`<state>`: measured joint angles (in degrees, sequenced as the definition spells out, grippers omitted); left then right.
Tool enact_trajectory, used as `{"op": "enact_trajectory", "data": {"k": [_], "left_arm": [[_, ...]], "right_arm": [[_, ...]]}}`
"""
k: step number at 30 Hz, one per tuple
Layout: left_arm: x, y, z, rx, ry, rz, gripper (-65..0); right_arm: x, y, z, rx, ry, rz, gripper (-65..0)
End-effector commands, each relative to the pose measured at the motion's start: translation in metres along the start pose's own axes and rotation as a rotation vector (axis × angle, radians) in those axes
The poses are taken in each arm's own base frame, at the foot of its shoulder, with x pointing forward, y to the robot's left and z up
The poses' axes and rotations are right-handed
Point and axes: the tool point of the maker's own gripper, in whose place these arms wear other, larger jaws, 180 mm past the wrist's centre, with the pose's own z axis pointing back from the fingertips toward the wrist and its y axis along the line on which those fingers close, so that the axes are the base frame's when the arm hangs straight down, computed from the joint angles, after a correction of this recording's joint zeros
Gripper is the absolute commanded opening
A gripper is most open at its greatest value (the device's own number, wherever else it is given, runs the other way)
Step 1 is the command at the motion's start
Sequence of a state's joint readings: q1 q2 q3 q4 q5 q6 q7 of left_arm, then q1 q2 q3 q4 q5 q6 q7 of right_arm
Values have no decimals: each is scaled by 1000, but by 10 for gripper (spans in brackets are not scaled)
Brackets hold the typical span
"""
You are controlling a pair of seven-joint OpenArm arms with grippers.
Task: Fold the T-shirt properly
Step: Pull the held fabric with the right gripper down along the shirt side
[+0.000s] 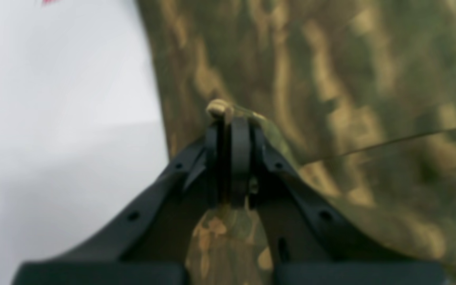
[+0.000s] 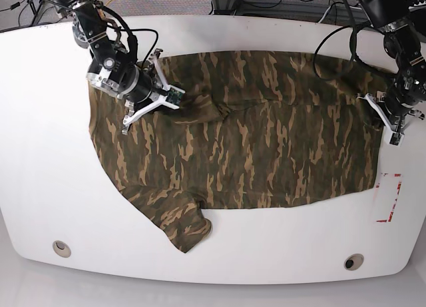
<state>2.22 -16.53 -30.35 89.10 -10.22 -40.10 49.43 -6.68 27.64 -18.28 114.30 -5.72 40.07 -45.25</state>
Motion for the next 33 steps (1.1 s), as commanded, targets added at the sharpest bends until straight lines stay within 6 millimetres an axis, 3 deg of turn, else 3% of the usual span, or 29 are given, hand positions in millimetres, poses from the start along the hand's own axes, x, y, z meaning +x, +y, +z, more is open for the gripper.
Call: {"op": "enact_trajectory", "data": {"k": [1, 19, 26, 33], "left_arm": [[13, 6, 1, 7, -60, 2, -631], [3, 16, -9, -3, -29, 40, -632], [0, 17, -14, -12, -40, 60, -632], [-9, 23, -17, -13, -13, 73, -632]], "right_arm": [[-1, -22, 5, -43, -1, 27, -615], [-34, -93, -12, -125, 107, 3, -618], [-32, -121, -11, -168, 113, -2, -618], [-22, -135, -9, -197, 92, 1, -618]]}}
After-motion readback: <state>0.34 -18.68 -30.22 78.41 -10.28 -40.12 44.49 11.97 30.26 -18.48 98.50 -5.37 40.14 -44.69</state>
